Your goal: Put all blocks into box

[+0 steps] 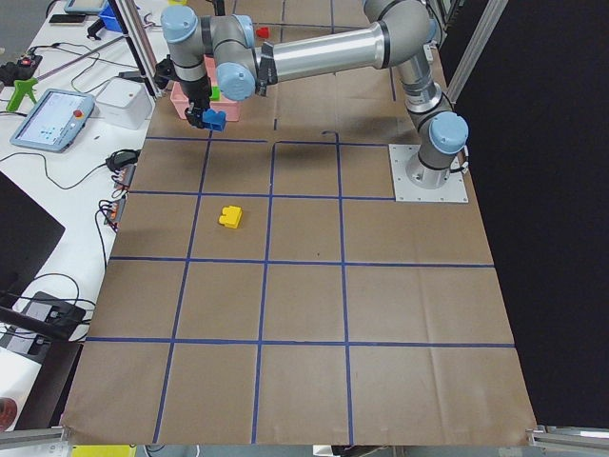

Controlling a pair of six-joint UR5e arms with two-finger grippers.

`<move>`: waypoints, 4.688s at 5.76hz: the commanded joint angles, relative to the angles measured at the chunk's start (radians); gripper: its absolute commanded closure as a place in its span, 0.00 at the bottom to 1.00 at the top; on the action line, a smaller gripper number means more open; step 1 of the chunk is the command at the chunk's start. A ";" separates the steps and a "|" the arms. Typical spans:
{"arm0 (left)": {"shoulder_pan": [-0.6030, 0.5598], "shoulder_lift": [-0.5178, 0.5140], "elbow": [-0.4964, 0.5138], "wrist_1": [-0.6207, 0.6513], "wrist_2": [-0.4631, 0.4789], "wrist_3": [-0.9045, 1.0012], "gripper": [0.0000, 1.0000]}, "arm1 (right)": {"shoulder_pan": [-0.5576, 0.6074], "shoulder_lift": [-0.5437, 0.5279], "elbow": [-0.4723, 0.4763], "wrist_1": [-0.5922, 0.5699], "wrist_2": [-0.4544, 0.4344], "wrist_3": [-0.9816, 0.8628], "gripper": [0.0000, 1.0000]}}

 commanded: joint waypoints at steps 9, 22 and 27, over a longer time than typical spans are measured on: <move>-0.299 -0.290 0.105 0.281 0.002 -0.458 0.05 | -0.296 -0.167 0.918 -0.960 -0.116 -0.070 0.01; 0.290 -0.037 -0.136 0.145 0.066 1.189 0.01 | -0.038 -0.033 0.246 -0.290 0.091 0.119 0.93; 0.367 -0.021 -0.295 0.175 0.014 2.040 0.03 | 0.098 0.173 -0.021 -0.244 0.137 0.270 0.57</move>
